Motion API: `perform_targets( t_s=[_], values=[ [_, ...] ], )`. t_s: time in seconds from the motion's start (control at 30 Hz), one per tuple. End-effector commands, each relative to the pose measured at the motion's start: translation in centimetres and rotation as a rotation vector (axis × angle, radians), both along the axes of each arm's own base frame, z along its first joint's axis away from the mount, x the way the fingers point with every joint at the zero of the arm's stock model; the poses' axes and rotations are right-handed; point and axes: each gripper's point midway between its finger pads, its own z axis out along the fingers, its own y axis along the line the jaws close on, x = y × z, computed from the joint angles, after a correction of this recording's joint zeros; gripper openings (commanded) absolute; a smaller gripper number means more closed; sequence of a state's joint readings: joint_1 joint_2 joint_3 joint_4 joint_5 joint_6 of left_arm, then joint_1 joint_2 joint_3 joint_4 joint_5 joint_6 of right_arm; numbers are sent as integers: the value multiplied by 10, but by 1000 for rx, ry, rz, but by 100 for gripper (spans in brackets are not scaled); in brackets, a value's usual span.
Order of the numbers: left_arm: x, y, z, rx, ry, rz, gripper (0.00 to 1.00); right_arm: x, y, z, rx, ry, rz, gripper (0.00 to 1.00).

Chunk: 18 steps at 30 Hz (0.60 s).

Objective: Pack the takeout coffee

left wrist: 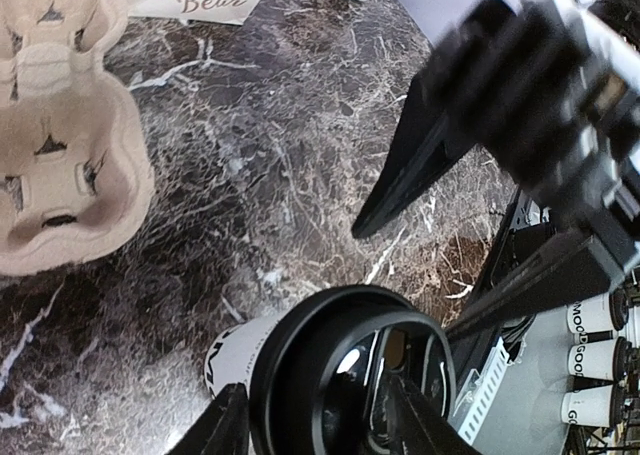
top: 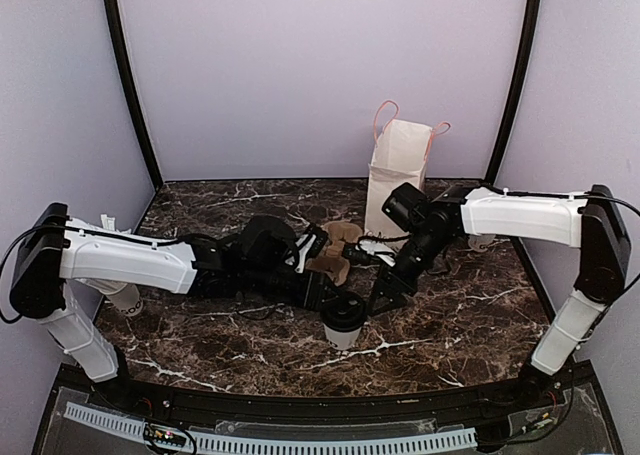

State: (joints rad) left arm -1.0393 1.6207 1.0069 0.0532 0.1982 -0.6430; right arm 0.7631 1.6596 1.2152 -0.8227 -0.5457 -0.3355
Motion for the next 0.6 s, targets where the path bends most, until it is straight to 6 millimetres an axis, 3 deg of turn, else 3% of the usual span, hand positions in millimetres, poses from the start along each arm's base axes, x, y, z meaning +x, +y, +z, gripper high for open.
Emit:
perform_targets(
  t_s=[0.0, 0.3, 0.57],
  values=[
    [-15, 3, 13, -83, 45, -4, 48, 35, 9, -7, -14, -64, -63, 63],
    [-23, 26, 11, -81, 82, 57, 45, 68, 22, -5, -4, -89, -116, 62],
    [-17, 38, 28, -69, 22, 96, 47, 61, 14, 4, 0, -91, -119, 62]
  ],
)
